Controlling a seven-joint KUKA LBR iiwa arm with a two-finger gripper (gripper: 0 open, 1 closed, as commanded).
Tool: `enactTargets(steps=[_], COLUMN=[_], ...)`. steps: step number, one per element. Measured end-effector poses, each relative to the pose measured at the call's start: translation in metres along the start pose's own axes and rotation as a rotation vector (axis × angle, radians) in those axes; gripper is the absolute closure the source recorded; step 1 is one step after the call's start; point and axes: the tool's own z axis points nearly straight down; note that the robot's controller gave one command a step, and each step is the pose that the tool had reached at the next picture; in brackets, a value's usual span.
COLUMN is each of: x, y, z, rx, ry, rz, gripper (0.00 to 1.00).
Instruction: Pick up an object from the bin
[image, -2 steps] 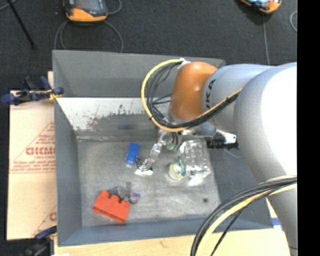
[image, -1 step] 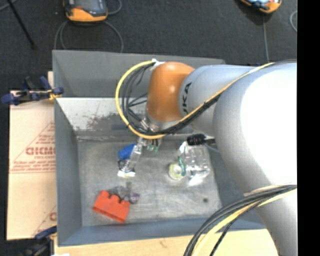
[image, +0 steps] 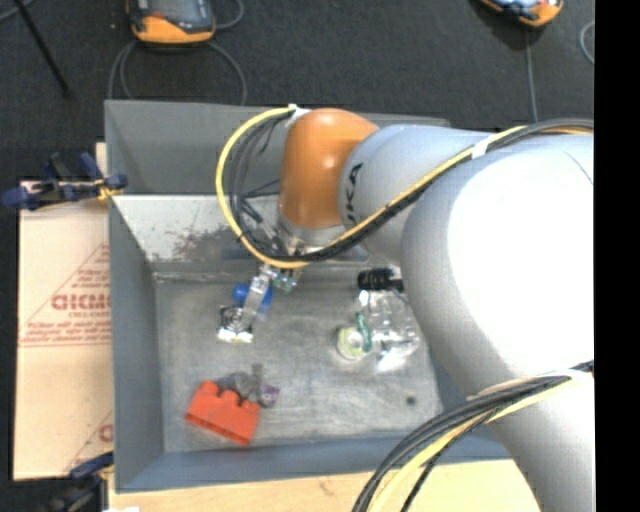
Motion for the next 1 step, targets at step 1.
enactTargets(steps=[1], x=[0.0001], y=[0.0063], z=[-0.004], rx=[-0.016], ry=[-0.009], rz=[-0.005], gripper=[1.0])
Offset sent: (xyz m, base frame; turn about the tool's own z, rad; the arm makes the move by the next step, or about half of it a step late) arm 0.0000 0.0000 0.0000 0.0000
